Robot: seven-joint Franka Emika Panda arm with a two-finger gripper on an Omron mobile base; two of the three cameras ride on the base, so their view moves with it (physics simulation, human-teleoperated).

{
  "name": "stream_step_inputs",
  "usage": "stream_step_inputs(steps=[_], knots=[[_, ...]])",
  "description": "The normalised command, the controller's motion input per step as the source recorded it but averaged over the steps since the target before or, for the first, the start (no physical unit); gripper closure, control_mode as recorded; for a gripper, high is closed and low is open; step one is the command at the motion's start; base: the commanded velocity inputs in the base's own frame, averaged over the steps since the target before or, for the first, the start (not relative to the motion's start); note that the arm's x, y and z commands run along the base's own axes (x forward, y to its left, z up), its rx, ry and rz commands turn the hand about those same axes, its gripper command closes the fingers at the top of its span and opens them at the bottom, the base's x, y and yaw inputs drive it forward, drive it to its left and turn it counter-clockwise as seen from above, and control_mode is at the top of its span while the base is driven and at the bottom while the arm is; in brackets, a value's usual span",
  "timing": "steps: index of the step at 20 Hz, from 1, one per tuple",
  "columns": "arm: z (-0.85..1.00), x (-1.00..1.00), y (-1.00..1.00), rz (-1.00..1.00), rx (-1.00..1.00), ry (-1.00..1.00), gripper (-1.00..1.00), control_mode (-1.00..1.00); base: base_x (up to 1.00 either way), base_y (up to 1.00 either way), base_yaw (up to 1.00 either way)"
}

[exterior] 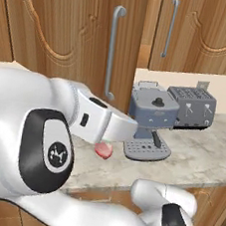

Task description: Retrieve the tupperware from the cabinet, then place the raw meat into the tupperware to avoid contamination.

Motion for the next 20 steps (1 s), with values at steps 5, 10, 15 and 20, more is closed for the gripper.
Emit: stream_step_inputs(steps=[5, 10, 15, 20], knots=[[-0.17, -0.82, -0.88, 0.1, 0.0, 0.0, -1.0, -1.0, 0.0, 0.0, 0.0], [-0.11, -0.58, -0.81, 0.12, 0.0, 0.09, -1.0, -1.0, 0.0, 0.0, 0.0], [0.03, 0.07, -0.88, 0.0, 0.28, 0.12, -1.0, -1.0, 0.0, 0.0, 0.0], [0.02, 0.23, -0.64, 0.01, 0.47, 0.06, -1.0, -1.0, 0.0, 0.0, 0.0]])
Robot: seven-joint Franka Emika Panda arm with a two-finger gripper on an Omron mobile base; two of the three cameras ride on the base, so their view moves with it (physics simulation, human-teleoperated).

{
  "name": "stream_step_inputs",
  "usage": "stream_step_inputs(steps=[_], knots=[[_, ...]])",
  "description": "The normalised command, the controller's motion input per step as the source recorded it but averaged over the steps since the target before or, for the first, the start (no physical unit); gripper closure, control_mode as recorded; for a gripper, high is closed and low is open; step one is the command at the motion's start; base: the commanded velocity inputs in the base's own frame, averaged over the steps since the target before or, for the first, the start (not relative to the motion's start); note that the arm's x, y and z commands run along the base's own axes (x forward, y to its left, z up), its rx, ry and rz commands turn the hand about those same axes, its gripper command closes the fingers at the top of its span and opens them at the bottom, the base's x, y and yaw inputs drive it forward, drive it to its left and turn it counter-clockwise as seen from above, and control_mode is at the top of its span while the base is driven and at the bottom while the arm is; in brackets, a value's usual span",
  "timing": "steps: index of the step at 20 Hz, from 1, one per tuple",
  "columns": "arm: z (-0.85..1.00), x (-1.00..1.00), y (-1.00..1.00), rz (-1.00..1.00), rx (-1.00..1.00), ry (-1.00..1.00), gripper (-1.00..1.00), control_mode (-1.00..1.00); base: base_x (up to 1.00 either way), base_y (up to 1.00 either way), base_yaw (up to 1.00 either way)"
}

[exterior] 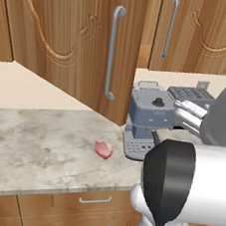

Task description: Retrieve the tupperware from the cabinet, then place the raw meat into the tupperware to avoid contamination.

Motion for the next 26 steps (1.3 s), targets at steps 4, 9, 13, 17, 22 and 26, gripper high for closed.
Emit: stream_step_inputs(steps=[4, 9, 13, 17, 22, 26], knots=[[0.11, 0.13, -0.58, 0.0, 0.5, 0.0, -1.0, -1.0, 0.0, 0.0, 0.0], [0.0, 0.27, -0.36, 0.03, 0.5, 0.05, -1.0, -1.0, 0.0, 0.0, 0.0], [0.0, 0.3, -0.12, 0.09, 0.5, 0.06, -1.0, -1.0, 0.0, 0.0, 0.0], [-0.01, 0.44, -0.05, 0.1, 0.5, 0.0, -1.0, -1.0, 0.0, 0.0, 0.0], [-0.06, 0.46, 0.15, 0.12, 0.39, -0.01, -1.0, -1.0, 0.0, 0.0, 0.0], [-0.01, 0.54, 0.41, 0.15, 0.23, 0.0, -1.0, -1.0, 0.0, 0.0, 0.0]])
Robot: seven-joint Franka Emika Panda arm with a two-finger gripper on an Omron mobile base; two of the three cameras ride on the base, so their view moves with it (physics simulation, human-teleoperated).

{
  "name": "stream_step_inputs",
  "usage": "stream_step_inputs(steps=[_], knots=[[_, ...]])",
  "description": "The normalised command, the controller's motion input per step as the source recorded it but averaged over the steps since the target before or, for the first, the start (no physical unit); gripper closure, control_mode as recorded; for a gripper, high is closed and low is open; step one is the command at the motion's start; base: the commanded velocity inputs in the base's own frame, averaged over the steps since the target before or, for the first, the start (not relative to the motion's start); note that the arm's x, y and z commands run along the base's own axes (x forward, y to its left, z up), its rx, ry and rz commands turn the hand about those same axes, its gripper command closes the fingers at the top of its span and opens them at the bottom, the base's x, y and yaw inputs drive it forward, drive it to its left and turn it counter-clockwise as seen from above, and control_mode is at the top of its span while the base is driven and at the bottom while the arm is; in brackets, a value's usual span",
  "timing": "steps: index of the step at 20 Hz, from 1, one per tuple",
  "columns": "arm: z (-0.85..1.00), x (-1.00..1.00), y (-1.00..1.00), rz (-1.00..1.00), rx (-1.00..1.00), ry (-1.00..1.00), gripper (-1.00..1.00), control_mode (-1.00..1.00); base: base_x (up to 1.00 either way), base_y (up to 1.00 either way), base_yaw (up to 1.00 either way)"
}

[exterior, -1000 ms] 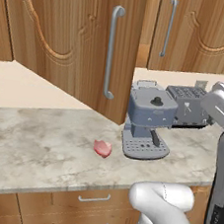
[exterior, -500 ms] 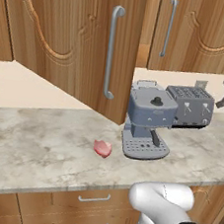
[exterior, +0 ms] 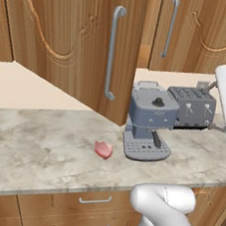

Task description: Retrieve the tupperware from the cabinet, then place the raw meat into the tupperware to avoid contamination.

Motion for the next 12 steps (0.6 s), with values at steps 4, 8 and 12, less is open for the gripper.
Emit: stream_step_inputs(steps=[4, 8, 12], knots=[[0.02, 0.26, 0.57, 0.19, 0.25, 0.0, -1.0, -1.0, 0.0, 0.0, 0.0], [0.09, 0.0, 0.63, 0.24, 0.19, 0.01, -1.0, -1.0, 0.0, 0.0, 0.0], [0.0, 0.0, 0.7, 0.22, 0.18, 0.02, -1.0, -1.0, 0.0, 0.0, 0.0]])
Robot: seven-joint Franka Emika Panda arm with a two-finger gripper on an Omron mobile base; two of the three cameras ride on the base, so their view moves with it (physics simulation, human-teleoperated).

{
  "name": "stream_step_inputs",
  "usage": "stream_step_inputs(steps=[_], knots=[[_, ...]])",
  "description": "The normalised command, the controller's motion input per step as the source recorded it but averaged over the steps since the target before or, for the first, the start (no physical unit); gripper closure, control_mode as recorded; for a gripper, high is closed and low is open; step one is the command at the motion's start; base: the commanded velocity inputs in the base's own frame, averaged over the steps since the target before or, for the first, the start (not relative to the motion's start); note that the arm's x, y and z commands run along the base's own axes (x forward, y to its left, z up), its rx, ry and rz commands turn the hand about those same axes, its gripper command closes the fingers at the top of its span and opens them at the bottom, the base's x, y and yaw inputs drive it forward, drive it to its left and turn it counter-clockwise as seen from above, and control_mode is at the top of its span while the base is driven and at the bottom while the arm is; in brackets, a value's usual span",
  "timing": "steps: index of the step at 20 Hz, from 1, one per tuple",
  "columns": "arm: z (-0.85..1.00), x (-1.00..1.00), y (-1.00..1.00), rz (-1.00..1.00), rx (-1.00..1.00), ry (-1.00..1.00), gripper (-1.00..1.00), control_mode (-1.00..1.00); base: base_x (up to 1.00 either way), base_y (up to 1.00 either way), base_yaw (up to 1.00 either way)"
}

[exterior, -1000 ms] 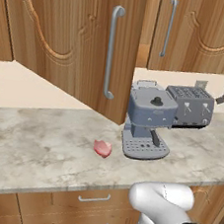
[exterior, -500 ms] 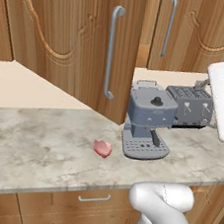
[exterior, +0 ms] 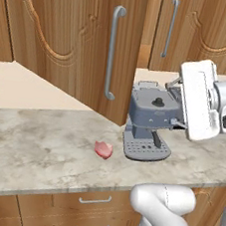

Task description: Retrieve the tupperware from the cabinet, then place the raw meat into the tupperware to avoid contamination.

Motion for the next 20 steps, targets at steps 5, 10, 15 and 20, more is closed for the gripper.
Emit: stream_step_inputs(steps=[5, 10, 15, 20], knots=[[0.0, 0.0, 0.68, 0.22, 0.17, 0.04, -1.0, -1.0, 0.0, 0.0, 0.0], [0.0, 0.41, 0.14, 0.21, 0.01, 0.06, -1.0, -1.0, 0.0, 0.0, 0.0], [0.01, 0.31, 0.01, 0.21, 0.0, 0.1, -1.0, -1.0, 0.0, 0.0, 0.0], [0.0, 0.07, 0.45, 0.24, 0.0, 0.24, -1.0, -1.0, 0.0, 0.0, 0.0]])
